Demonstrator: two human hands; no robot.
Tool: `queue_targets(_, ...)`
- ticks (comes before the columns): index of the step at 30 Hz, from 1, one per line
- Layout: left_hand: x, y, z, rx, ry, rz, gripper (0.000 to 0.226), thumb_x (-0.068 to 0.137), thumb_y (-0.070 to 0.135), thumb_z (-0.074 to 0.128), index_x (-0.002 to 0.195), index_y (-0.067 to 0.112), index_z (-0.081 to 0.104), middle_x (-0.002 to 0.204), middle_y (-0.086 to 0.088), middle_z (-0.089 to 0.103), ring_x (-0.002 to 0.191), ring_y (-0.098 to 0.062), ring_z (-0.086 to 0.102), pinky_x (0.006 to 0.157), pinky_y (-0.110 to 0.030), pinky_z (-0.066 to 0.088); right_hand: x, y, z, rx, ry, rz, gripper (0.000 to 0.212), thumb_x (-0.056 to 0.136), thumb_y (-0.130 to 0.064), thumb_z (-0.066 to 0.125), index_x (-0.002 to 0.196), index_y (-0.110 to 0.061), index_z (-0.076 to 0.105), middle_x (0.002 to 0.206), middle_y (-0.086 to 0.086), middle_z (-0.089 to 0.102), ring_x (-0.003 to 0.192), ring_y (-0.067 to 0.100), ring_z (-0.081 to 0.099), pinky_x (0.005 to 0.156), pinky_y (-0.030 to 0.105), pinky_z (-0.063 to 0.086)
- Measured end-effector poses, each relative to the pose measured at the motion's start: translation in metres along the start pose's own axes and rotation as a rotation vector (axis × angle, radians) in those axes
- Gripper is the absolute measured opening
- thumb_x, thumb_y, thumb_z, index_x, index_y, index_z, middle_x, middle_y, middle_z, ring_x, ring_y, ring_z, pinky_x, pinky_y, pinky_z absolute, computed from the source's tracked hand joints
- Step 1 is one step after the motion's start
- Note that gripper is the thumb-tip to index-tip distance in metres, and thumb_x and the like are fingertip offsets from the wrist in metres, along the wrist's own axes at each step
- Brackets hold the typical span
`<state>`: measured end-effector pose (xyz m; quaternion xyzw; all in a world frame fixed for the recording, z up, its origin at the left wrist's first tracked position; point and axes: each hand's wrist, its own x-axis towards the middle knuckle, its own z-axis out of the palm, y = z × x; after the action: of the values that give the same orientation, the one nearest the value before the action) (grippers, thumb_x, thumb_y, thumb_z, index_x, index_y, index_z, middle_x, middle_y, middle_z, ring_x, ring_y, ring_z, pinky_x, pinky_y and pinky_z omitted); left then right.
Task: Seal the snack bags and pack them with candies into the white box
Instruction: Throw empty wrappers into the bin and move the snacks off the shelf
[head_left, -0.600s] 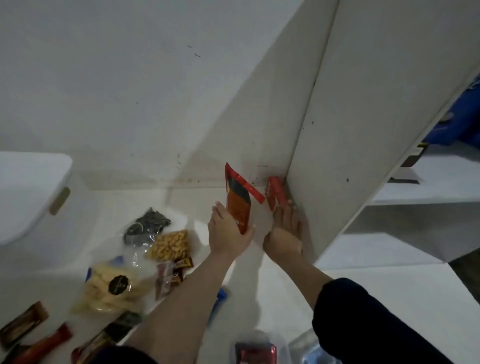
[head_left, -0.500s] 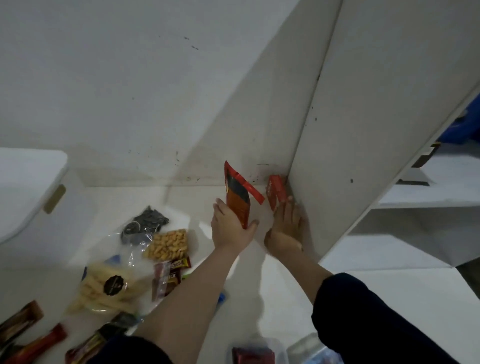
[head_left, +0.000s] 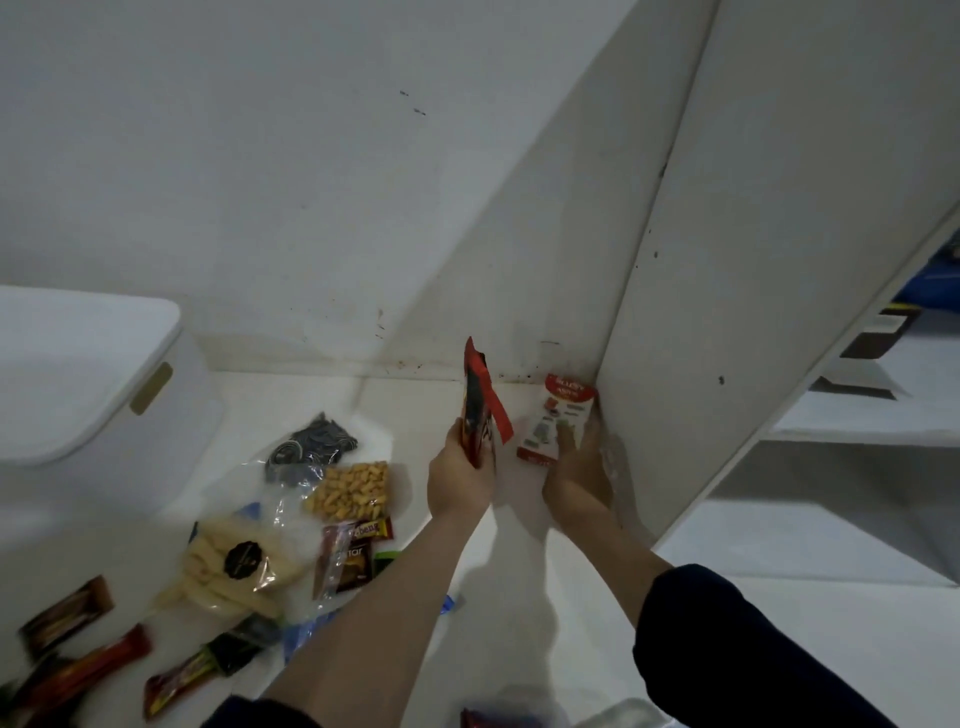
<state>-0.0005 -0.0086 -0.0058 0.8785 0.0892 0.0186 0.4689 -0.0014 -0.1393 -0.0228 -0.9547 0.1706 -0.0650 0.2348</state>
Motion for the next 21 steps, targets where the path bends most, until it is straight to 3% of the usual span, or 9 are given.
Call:
queue_targets(2, -0.012, -0.003, -0.011, -0.001, 0.029, -0.004, 0.035, 0.093, 0.032, 0.052, 0.123, 0.014, 0.053, 0.103, -0.006, 0.07, 0.093, -0.026, 0.065, 0.071, -0.024, 0.046, -0.002, 0.005, 0.006, -0.079, -0.141, -0.023, 0.05, 0.097, -0.041, 0.036, 0.143, -0.047, 0.014, 0.145, -0.002, 0.038, 0.118, 0.025, 0.048, 0.098, 0.044, 0.043)
queue_targets(3, -0.017, -0.006, -0.017, -0.007, 0.046, -0.009, 0.035, 0.093, 0.032, 0.053, 0.122, 0.013, 0.053, 0.101, -0.006, 0.07, 0.091, -0.025, 0.066, 0.069, -0.023, 0.045, -0.001, 0.006, 0.008, -0.061, -0.213, -0.013, 0.06, 0.097, -0.032, 0.039, 0.144, -0.049, 0.005, 0.157, 0.001, 0.015, 0.138, 0.03, 0.029, 0.112, 0.05, 0.029)
queue_targets(5, -0.025, -0.011, -0.027, -0.008, 0.076, -0.004, 0.036, 0.092, 0.031, 0.054, 0.122, 0.012, 0.054, 0.097, -0.004, 0.069, 0.088, -0.023, 0.066, 0.066, -0.023, 0.046, 0.006, 0.008, 0.015, -0.144, -0.284, -0.086, 0.072, 0.096, -0.032, 0.039, 0.141, -0.052, -0.013, 0.158, 0.001, -0.02, 0.146, 0.033, -0.01, 0.116, 0.058, 0.006)
queue_targets(7, -0.03, -0.017, -0.034, -0.001, 0.079, -0.004, 0.033, 0.092, 0.029, 0.055, 0.12, 0.013, 0.054, 0.089, 0.001, 0.064, 0.085, -0.021, 0.064, 0.067, -0.024, 0.047, 0.012, 0.009, 0.027, -0.206, -0.354, -0.111, 0.072, 0.095, -0.045, 0.037, 0.14, -0.052, -0.02, 0.155, 0.0, -0.029, 0.143, 0.037, -0.019, 0.114, 0.061, 0.004)
queue_targets(11, -0.037, -0.029, -0.038, 0.009, 0.096, -0.035, 0.03, 0.092, 0.029, 0.056, 0.117, 0.014, 0.056, 0.088, 0.005, 0.06, 0.087, -0.021, 0.065, 0.067, -0.022, 0.045, 0.008, 0.008, 0.051, -0.24, -0.484, 0.008, 0.076, 0.089, -0.062, 0.037, 0.147, -0.042, -0.009, 0.157, 0.002, -0.023, 0.143, 0.042, -0.013, 0.113, 0.063, 0.009)
queue_targets(15, -0.045, -0.026, -0.036, 0.013, 0.108, -0.028, 0.029, 0.092, 0.027, 0.055, 0.118, 0.013, 0.056, 0.087, 0.003, 0.062, 0.074, -0.011, 0.055, 0.064, -0.021, 0.042, -0.011, 0.005, 0.064, -0.264, -0.42, 0.094, 0.101, 0.078, -0.079, 0.034, 0.148, -0.023, -0.012, 0.157, 0.014, -0.016, 0.139, 0.053, -0.008, 0.108, 0.068, -0.002)
queue_targets(18, -0.052, -0.022, -0.036, 0.004, 0.118, -0.009, 0.032, 0.093, 0.026, 0.055, 0.122, 0.014, 0.054, 0.084, 0.007, 0.056, 0.073, -0.009, 0.052, 0.065, -0.021, 0.041, -0.019, 0.011, 0.065, -0.252, -0.332, 0.112, 0.088, 0.087, -0.066, 0.035, 0.149, -0.015, 0.0, 0.156, 0.017, 0.005, 0.14, 0.051, 0.004, 0.111, 0.067, 0.006)
queue_targets(21, -0.058, -0.019, -0.038, -0.012, 0.116, -0.004, 0.033, 0.092, 0.028, 0.055, 0.123, 0.015, 0.053, 0.086, 0.008, 0.057, 0.076, -0.009, 0.054, 0.068, -0.021, 0.043, -0.03, 0.015, 0.059, -0.207, -0.267, 0.086, 0.068, 0.087, -0.057, 0.04, 0.142, -0.023, 0.019, 0.147, 0.013, 0.023, 0.135, 0.049, 0.021, 0.109, 0.06, 0.025)
